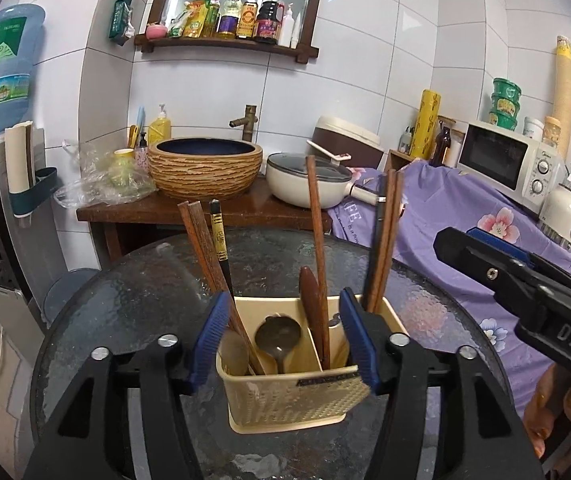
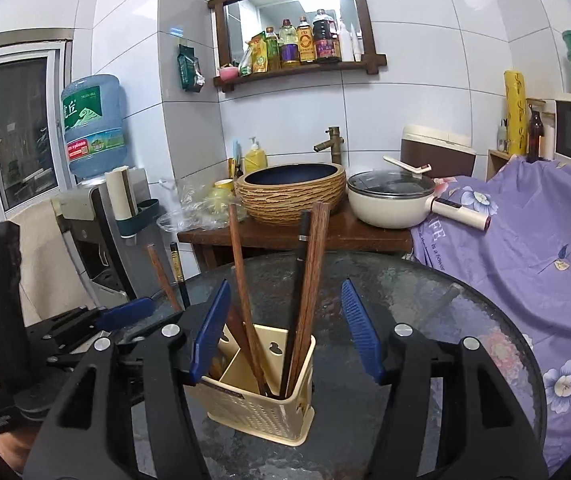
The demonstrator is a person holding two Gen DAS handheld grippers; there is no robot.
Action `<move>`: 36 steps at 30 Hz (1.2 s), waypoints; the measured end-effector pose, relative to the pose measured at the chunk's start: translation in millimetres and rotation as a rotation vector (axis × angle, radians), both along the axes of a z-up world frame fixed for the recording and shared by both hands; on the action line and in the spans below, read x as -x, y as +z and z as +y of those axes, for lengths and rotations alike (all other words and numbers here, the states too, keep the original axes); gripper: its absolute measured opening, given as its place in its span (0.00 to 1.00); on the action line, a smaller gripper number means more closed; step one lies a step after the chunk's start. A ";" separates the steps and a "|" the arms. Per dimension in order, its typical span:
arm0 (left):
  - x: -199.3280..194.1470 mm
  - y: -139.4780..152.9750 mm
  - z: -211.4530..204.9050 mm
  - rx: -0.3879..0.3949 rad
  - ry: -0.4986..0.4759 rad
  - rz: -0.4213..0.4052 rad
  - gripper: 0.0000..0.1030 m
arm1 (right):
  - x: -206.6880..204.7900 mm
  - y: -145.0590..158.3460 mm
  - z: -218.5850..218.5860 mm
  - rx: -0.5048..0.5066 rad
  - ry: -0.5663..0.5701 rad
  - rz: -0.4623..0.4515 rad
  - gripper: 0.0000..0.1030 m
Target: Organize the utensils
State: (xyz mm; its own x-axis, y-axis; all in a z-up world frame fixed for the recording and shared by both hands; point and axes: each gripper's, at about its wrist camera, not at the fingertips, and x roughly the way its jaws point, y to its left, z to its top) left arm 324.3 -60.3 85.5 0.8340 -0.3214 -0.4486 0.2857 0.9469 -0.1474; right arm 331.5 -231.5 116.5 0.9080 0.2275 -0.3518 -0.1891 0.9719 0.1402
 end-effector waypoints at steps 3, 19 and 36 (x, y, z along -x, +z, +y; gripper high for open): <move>19.6 1.7 4.9 -0.016 0.019 -0.050 0.72 | 17.1 -6.2 -7.6 -0.018 -0.005 -0.007 0.71; 137.8 -93.3 53.3 -0.021 0.111 0.045 0.94 | 161.3 -110.5 16.4 0.000 0.038 0.031 0.91; 269.6 -80.7 62.6 -0.038 0.189 -0.071 0.94 | 295.9 -101.9 35.1 0.041 0.061 -0.108 0.94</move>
